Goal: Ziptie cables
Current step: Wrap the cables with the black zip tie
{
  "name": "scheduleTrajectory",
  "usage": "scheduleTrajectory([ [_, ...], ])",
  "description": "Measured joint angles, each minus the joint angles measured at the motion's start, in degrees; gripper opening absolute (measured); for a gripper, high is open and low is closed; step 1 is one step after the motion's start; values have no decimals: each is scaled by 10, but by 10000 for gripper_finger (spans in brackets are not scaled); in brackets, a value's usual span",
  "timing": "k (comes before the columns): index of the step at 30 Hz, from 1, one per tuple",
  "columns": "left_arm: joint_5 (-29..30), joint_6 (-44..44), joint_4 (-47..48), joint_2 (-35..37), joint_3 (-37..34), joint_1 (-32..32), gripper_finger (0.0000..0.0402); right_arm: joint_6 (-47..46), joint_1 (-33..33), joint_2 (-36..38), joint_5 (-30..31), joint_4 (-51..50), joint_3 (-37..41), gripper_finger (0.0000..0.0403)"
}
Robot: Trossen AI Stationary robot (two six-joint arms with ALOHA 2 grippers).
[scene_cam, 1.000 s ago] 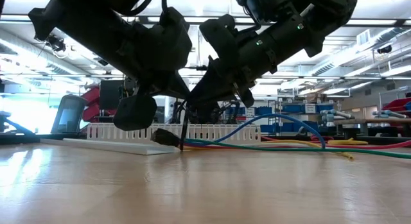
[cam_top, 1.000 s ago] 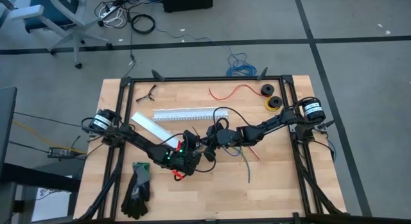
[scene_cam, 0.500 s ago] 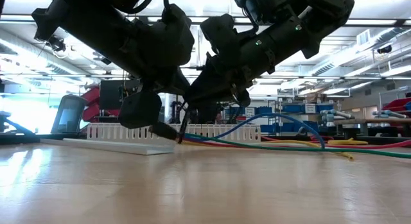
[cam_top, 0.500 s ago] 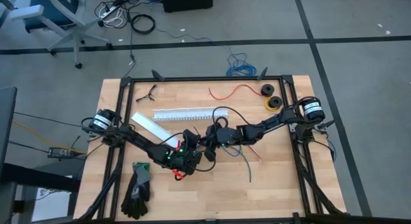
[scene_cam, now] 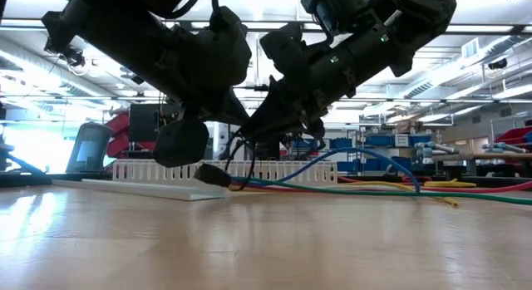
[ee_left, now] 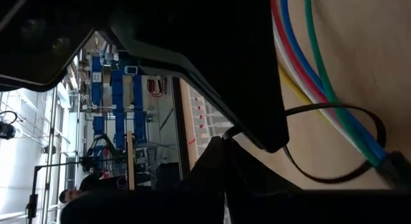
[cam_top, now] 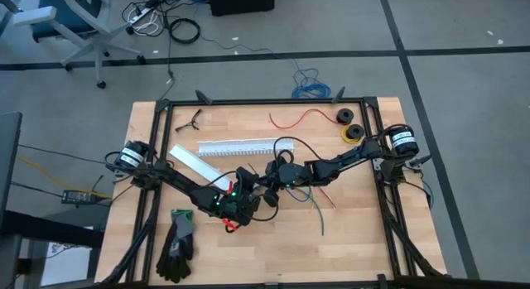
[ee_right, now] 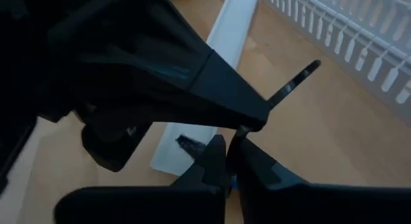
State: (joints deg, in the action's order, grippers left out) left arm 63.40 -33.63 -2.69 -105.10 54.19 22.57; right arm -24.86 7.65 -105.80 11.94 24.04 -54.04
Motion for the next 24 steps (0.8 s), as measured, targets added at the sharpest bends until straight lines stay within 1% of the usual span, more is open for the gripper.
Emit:
scheduleTrajectory([
  [3, 0, 22, -7, 0, 0, 2, 4, 0, 1, 0, 3, 0, 0, 12],
  [5, 0, 24, -5, 0, 0, 4, 14, 1, 0, 0, 3, -5, 0, 7],
  [11, 7, 24, 12, 0, 0, 18, 64, 0, -1, 0, 3, -29, 0, 5],
  [14, 20, 24, 7, 1, 0, 26, 92, 0, -2, 0, 4, -40, 0, 2],
  [16, 47, 36, 8, 3, 0, 34, 108, -1, -2, 0, 4, -43, 0, 1],
  [18, 87, 90, 10, 11, 0, 41, 119, -4, -2, 0, 4, -46, 0, 1],
  [20, 120, 178, 20, 29, 0, 47, 125, -4, -2, 0, 4, -47, 0, 0],
  [22, 124, 284, 52, 54, 0, 52, 126, -4, -2, 0, 4, -48, 0, 0],
  [24, 115, 396, 114, 82, 0, 57, 125, -3, -2, 0, 4, -51, 0, 0],
])
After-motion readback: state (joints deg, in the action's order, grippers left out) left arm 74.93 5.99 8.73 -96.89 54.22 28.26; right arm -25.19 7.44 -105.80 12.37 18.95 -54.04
